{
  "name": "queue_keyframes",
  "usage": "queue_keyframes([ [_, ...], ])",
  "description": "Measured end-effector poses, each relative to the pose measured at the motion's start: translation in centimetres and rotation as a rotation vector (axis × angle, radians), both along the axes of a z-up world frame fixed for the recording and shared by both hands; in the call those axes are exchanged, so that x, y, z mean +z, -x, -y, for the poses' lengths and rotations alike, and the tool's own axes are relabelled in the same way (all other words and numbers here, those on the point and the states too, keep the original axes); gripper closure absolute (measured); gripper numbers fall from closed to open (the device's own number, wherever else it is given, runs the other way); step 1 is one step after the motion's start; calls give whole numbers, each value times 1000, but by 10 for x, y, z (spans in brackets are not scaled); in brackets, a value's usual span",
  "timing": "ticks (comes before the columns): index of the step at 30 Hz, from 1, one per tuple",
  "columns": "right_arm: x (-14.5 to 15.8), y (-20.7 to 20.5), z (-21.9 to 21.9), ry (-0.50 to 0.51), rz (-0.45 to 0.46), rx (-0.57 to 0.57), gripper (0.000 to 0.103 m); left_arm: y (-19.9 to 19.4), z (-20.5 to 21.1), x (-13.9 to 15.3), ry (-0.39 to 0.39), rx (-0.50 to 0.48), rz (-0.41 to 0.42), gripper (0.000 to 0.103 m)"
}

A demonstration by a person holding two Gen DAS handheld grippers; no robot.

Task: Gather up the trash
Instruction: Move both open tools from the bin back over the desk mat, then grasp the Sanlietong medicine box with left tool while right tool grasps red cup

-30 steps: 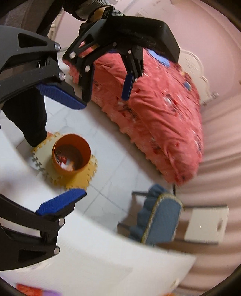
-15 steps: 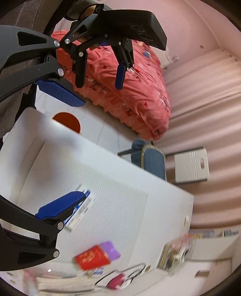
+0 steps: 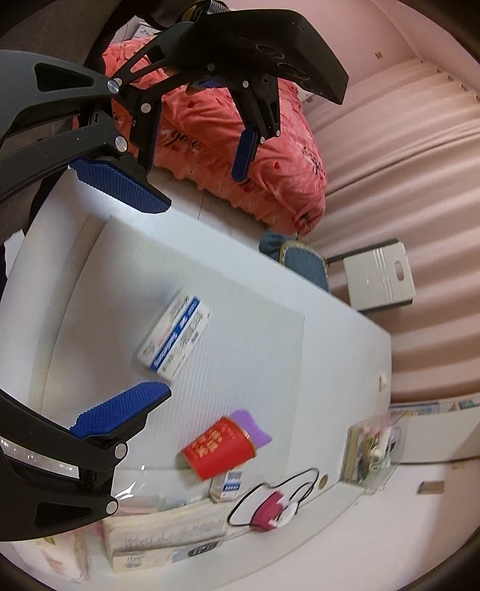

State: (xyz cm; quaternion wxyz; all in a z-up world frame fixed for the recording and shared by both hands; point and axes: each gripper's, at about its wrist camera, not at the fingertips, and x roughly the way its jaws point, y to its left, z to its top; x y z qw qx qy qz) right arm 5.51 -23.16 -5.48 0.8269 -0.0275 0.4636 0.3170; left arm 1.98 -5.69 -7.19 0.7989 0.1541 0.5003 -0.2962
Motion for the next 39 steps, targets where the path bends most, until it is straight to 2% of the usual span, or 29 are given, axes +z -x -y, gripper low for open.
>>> queue_keyframes([
  [6,-11,-15,13,27,-22,-18,12,-25,26,-15,-28,-81,-39,7],
  [12,-29,-35,28,37,-60,-59,12,-61,43,-46,-43,-203,-72,7],
  [16,-43,-42,33,52,-85,-57,12,-85,55,-73,-109,-290,-77,7],
  [21,-57,-53,40,84,-95,-78,12,-99,74,-98,-131,-442,-94,7],
  [26,-65,-72,48,85,-100,-118,12,-104,87,-119,-164,-507,-98,7],
  [27,-67,-78,48,104,-92,-121,12,-105,89,-122,-158,-515,-104,7],
  [29,-74,-94,44,166,-85,-115,12,-105,92,-126,-139,-510,-118,15],
  [30,-78,-100,43,194,-85,-113,12,-105,92,-125,-133,-507,-113,15],
  [33,-92,-121,34,300,-57,-89,12,-107,90,-120,-129,-487,-103,28],
  [35,-103,-134,26,391,-37,-57,12,-110,86,-117,-103,-466,-130,29],
  [39,-123,-151,17,518,-14,-8,12,-106,84,-116,-84,-458,-117,29],
])
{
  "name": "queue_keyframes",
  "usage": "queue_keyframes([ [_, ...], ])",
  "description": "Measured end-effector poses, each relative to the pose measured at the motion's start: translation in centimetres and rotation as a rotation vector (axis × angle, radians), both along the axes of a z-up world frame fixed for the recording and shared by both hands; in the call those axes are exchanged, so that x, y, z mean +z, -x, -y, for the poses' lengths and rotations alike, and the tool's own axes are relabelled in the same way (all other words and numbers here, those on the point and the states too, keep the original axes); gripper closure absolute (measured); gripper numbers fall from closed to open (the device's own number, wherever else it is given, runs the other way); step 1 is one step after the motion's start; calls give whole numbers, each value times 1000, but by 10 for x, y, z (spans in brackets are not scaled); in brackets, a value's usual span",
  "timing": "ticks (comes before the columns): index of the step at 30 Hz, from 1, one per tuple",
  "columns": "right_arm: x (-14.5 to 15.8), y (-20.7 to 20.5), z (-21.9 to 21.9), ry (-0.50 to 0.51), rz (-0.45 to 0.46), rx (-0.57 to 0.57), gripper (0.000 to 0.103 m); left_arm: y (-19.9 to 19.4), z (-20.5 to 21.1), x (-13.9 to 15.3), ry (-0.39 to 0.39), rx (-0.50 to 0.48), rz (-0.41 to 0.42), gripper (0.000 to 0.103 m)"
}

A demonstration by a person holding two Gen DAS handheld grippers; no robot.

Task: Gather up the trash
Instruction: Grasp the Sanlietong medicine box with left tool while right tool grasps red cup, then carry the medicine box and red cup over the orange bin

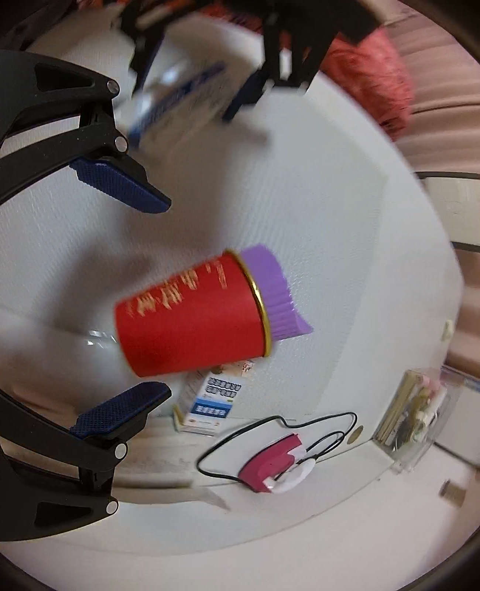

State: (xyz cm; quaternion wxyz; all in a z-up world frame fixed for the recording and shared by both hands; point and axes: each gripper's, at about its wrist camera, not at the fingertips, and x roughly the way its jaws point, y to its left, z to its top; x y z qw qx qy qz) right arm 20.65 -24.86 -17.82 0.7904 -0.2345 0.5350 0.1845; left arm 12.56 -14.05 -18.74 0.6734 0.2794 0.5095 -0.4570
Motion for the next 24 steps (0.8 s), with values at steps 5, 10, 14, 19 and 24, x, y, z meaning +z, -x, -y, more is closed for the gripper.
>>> queue_keyframes([
  [5,-17,-12,-5,55,-24,58,19,1,-6,3,28,27,-13,29],
  [10,-14,-23,9,37,-25,28,42,3,-5,5,48,57,-17,29],
  [14,-12,-17,2,88,-30,70,45,0,-19,2,54,83,-15,30],
  [19,11,17,-14,300,49,228,46,9,-30,12,63,115,-14,31],
  [24,32,53,-24,523,140,388,46,17,-43,26,81,142,-11,31],
])
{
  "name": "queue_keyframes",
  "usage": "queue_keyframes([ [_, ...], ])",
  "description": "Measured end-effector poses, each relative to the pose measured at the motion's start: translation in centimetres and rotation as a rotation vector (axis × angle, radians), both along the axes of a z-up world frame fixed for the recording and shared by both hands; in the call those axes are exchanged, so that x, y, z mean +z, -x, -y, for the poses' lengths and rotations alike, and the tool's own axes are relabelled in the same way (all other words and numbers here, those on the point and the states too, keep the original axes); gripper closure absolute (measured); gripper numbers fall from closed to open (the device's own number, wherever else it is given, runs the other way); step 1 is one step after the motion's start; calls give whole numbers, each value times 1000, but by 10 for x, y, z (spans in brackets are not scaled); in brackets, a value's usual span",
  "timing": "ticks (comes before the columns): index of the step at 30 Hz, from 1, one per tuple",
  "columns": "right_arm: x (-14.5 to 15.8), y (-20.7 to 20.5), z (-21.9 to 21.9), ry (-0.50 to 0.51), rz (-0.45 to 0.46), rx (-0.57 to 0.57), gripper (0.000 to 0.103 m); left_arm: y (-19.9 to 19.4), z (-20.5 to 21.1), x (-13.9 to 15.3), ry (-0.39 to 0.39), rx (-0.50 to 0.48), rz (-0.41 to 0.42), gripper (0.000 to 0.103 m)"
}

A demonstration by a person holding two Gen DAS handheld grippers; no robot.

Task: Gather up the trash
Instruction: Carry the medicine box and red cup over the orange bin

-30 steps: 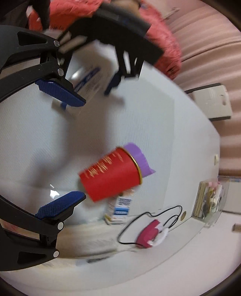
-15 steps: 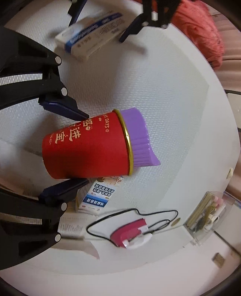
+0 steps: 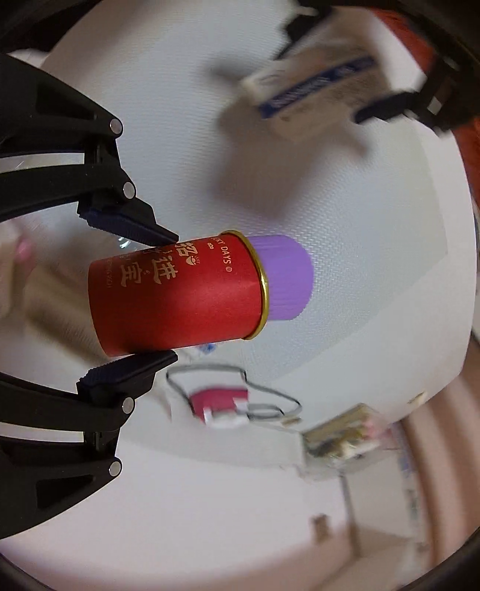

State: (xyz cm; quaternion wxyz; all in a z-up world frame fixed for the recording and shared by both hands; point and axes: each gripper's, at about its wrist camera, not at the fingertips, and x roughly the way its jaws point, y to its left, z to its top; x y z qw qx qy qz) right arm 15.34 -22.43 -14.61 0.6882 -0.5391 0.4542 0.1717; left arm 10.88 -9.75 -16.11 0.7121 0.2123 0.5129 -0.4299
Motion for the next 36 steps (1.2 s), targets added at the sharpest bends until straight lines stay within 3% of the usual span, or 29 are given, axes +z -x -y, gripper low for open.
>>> queue_keyframes([
  [6,25,33,-5,89,24,101,46,13,-12,17,10,28,20,31],
  [14,50,90,-30,-20,13,175,46,40,-28,38,-12,59,59,32],
  [19,65,118,-46,-162,-34,193,46,61,-43,51,-43,97,82,32],
  [24,68,131,-60,-209,-44,241,46,83,-59,59,-68,156,99,32],
  [36,73,151,-135,-250,-67,502,46,115,-110,67,-100,372,114,32],
])
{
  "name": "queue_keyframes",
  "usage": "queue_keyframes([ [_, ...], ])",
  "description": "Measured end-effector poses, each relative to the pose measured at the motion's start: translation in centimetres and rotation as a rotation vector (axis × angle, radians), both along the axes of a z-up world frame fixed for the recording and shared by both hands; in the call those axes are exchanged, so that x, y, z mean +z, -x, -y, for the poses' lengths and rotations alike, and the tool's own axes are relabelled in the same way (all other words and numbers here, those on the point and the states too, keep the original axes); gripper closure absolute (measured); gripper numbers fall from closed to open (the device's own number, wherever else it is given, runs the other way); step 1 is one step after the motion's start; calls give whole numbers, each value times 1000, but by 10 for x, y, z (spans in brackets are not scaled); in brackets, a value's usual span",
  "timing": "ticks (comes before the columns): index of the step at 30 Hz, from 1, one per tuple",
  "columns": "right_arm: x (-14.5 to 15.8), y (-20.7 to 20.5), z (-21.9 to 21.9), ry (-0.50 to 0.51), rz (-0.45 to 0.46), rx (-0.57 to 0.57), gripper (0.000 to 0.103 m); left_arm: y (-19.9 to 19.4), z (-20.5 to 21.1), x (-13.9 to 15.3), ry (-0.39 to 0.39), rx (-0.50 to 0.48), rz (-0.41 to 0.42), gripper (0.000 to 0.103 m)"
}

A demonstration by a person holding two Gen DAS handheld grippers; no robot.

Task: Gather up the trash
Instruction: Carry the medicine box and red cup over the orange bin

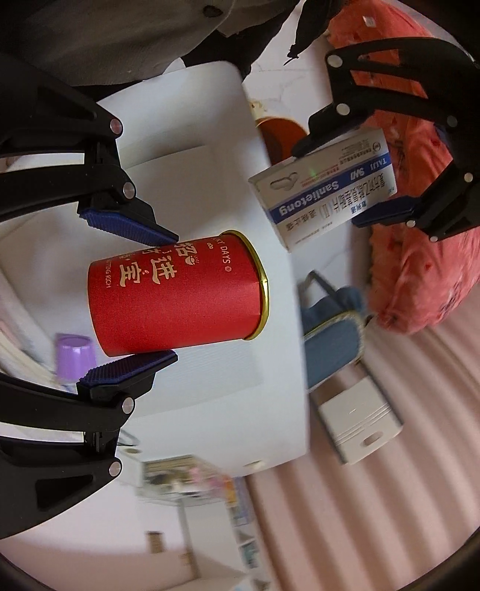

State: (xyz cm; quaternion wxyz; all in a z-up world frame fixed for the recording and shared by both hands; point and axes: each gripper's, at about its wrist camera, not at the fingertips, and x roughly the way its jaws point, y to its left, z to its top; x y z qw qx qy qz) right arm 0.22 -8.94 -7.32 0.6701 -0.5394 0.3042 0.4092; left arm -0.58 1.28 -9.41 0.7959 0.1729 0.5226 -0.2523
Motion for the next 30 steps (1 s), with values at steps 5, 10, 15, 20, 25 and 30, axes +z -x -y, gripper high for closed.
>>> queue_keyframes([
  [5,-3,11,-48,4,-8,141,46,16,-37,-4,5,122,-15,32],
  [10,-9,27,-94,-3,-27,255,46,34,-73,-12,18,229,-40,32],
  [15,-26,45,-141,4,-63,356,46,48,-109,-28,38,328,-77,32],
  [20,-51,58,-184,21,-119,422,46,58,-139,-46,60,394,-119,32],
  [25,-87,56,-226,48,-198,435,46,57,-170,-75,92,447,-158,32],
  [30,-136,42,-266,89,-322,383,46,53,-200,-113,139,481,-207,33],
])
